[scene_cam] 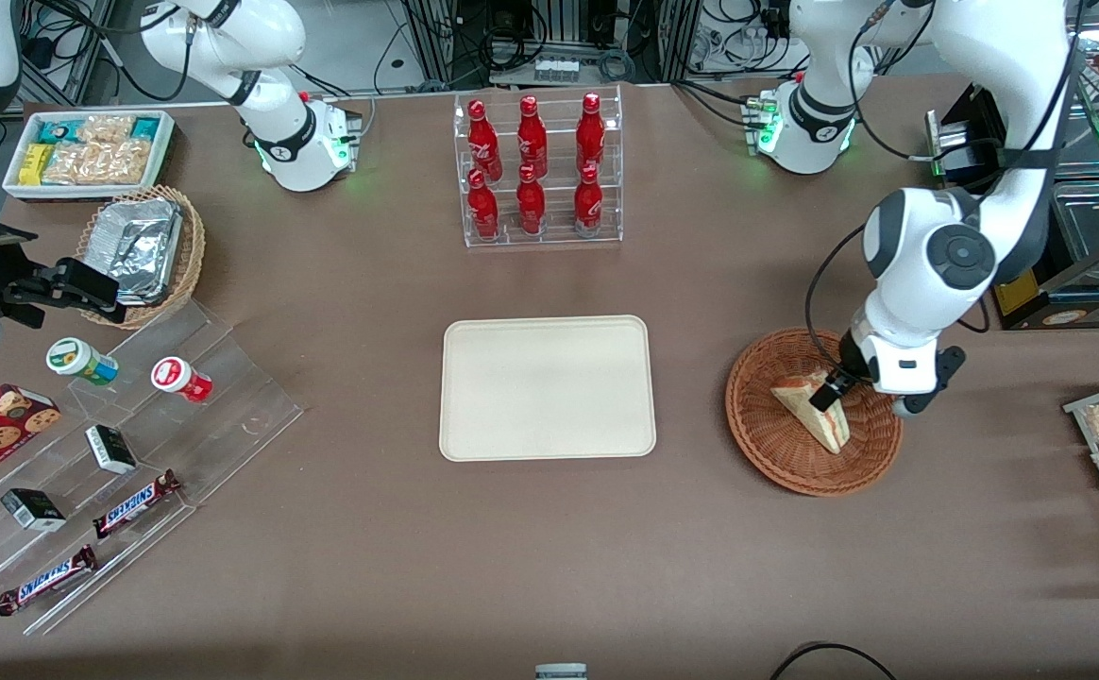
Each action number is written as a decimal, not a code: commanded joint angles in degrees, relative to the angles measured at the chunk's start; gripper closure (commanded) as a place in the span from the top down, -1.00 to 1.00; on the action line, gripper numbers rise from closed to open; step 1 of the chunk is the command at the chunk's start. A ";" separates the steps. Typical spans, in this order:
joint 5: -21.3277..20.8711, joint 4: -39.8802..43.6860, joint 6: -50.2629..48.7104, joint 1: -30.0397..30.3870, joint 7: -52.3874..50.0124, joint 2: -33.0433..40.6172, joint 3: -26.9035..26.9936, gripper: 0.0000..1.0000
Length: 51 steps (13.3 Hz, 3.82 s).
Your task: Place sandwich from basket to tray
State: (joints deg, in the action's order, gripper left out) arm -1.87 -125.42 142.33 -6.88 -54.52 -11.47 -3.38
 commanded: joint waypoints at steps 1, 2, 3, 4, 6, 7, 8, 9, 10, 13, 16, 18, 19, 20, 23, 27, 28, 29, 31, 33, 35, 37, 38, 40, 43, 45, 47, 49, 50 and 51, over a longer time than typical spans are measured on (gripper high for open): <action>0.12 -0.35 2.15 -1.47 -1.20 -2.32 0.66 1.00; 0.12 -0.44 3.64 -1.47 -1.20 -2.94 0.66 1.00; 0.12 -0.53 4.18 -1.47 -1.20 -3.55 0.66 1.00; 0.03 -0.53 4.18 -1.64 -1.12 -4.25 0.66 1.00; -0.41 -0.61 4.27 -1.73 -1.12 -5.48 0.74 0.98; -0.41 -0.61 4.27 -1.73 -1.12 -5.49 0.74 0.77; -0.32 -0.53 4.27 -1.73 -1.29 -5.49 0.66 0.11; -0.32 -0.35 4.18 -1.73 -1.55 -5.49 0.66 -0.88; -0.41 0.08 3.83 -1.73 -0.95 -5.23 0.74 -1.00; -2.68 2.71 -2.64 -1.91 -0.76 -3.30 0.66 -1.00; -4.80 9.55 -18.44 -3.57 -0.41 0.38 0.48 -1.00; -4.81 16.05 -29.08 -6.98 0.11 1.45 0.39 -1.00; -4.81 18.96 -32.52 -9.70 0.38 1.45 0.31 -1.00; -4.46 21.51 -34.73 -12.60 0.47 1.19 0.31 -1.00; -3.32 23.99 -35.02 -20.51 1.61 -0.65 -0.66 -1.00; 0.47 31.00 -30.37 -30.71 -0.14 -11.17 -1.10 -1.00; 0.21 33.55 -28.97 -31.78 -2.15 -14.68 -1.19 -1.00; 0.12 36.53 -27.82 -33.09 -3.04 -18.03 -1.19 -1.00; -0.41 40.59 -26.24 -36.34 -2.79 -23.92 -1.10 -1.00; -1.37 42.36 -22.38 -37.94 -2.61 -27.71 -1.01 -1.00; -3.57 42.36 -18.68 -38.81 -3.48 -29.74 -1.01 -1.00; -3.93 42.36 -16.92 -39.17 -3.58 -30.80 -0.93 -1.00; -3.93 42.45 -16.74 -39.17 -3.49 -31.06 -0.75 -1.00; -4.01 42.72 -14.73 -39.08 -3.58 -31.94 -0.75 -1.00; -4.10 42.72 -14.54 -38.82 -3.49 -31.69 -0.66 0.98; -4.10 42.72 -14.89 -38.65 -3.40 -30.90 -0.57 0.99; -3.93 42.54 -18.20 -38.03 -3.58 -27.22 -0.57 0.99; -2.27 41.67 -26.37 -34.71 -3.58 -20.30 -0.75 0.99; -0.08 41.14 -29.62 -32.08 -2.88 -16.86 -0.84 0.99; 0.90 40.79 -33.40 -30.66 -2.53 -13.35 -0.84 0.99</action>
State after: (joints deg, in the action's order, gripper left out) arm -3.20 -81.21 114.82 -41.29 -57.67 -33.50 -3.85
